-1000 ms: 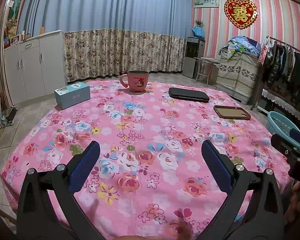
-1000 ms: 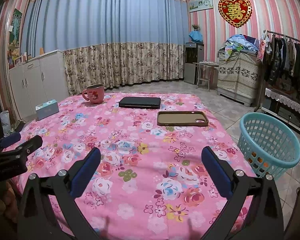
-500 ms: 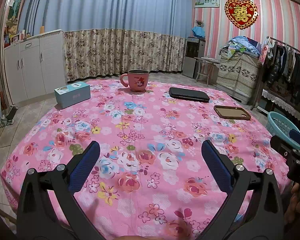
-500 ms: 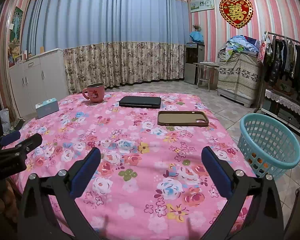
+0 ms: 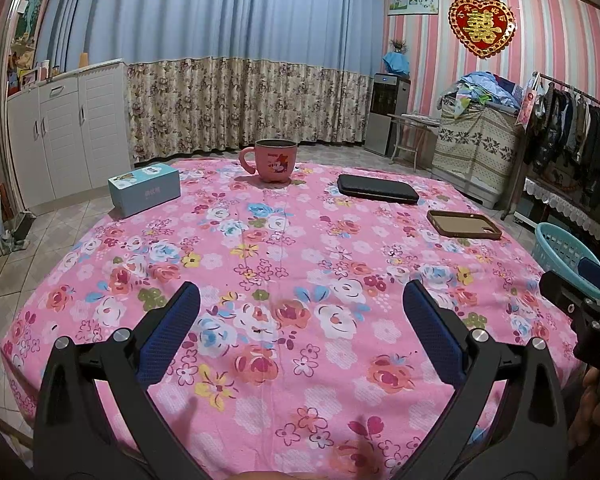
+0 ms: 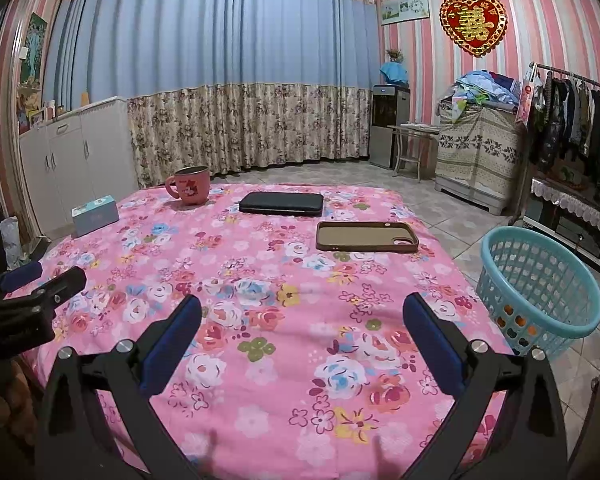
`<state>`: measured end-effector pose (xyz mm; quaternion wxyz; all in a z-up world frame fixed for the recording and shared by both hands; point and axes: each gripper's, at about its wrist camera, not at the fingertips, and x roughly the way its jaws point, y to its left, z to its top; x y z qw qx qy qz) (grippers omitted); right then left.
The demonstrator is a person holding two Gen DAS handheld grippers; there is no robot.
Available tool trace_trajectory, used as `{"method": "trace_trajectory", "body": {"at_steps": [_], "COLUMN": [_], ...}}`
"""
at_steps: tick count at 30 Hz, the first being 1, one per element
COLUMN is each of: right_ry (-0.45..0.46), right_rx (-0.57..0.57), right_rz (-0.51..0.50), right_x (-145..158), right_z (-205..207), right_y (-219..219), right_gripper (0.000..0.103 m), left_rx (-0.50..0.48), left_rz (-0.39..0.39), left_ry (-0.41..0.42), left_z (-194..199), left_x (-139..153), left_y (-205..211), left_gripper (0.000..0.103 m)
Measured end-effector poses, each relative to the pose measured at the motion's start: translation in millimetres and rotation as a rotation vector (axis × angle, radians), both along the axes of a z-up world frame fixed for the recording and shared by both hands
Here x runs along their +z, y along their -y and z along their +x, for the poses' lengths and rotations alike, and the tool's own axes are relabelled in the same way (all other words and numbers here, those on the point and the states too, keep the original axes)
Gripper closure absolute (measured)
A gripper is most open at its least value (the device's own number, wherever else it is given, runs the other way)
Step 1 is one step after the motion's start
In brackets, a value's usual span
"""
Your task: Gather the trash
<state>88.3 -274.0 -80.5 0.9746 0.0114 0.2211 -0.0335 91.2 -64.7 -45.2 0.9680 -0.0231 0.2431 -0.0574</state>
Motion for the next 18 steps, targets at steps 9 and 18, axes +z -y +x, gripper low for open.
{"method": "trace_trajectory", "body": {"at_steps": [9,18], "right_ry": [0.001,0.001], "right_rx": [0.000,-0.001], "right_rz": [0.002,0.004], "right_x": [0.3,0.2], "right_z": [0.2,0.3], "right_y": [0.8,-0.2], "right_gripper": [0.005,0.005], "left_rx": [0.000,0.000], "left_rz": [0.000,-0.001], "left_ry": [-0.001,-0.001], "left_z": [0.2,0.7], "left_x": [-0.2,-0.2], "left_y": [0.0,-0.5], "left_gripper": [0.005,0.005]}}
